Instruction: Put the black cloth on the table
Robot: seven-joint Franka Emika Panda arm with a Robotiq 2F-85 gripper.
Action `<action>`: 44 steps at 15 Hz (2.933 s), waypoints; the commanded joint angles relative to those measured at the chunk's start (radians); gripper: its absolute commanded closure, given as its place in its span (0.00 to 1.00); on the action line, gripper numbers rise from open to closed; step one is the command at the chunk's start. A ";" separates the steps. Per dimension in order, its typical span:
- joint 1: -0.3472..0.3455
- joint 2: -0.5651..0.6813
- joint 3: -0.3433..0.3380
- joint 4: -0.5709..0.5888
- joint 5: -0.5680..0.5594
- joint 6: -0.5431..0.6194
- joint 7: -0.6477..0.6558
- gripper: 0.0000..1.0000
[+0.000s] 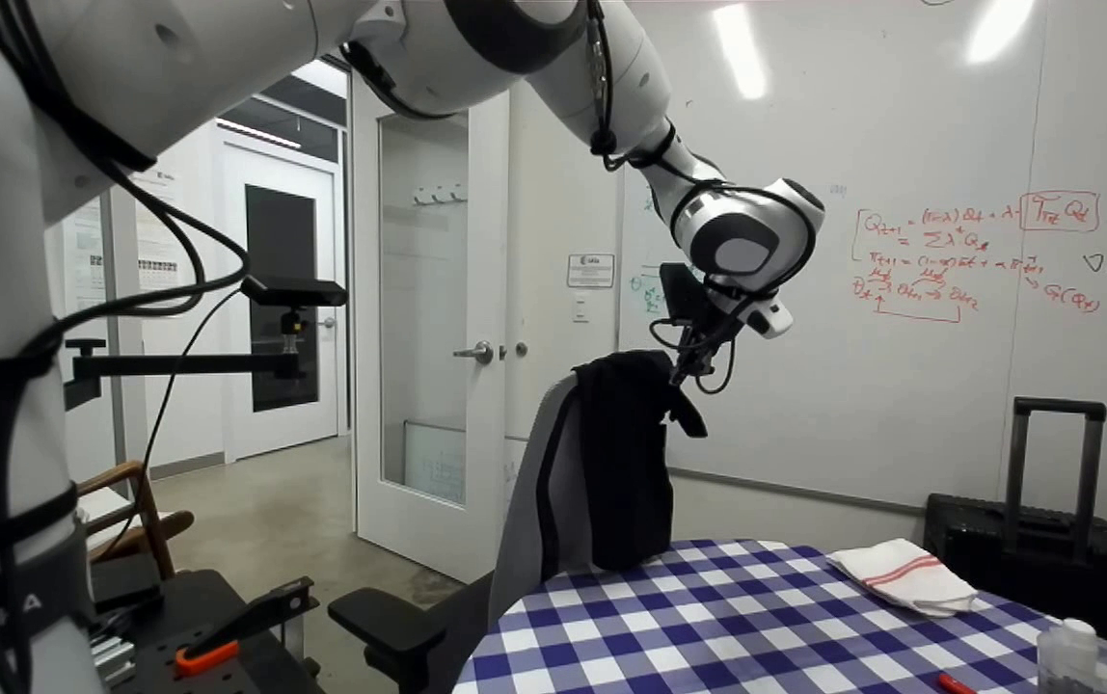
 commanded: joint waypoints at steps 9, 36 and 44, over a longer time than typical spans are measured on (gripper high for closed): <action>0.021 -0.550 -0.097 -0.411 -0.457 0.196 -0.066 0.98; -0.179 -1.181 -0.289 -0.930 -0.905 0.095 -0.145 0.62; -0.112 -1.187 -0.301 -0.974 -0.781 0.030 -0.313 0.05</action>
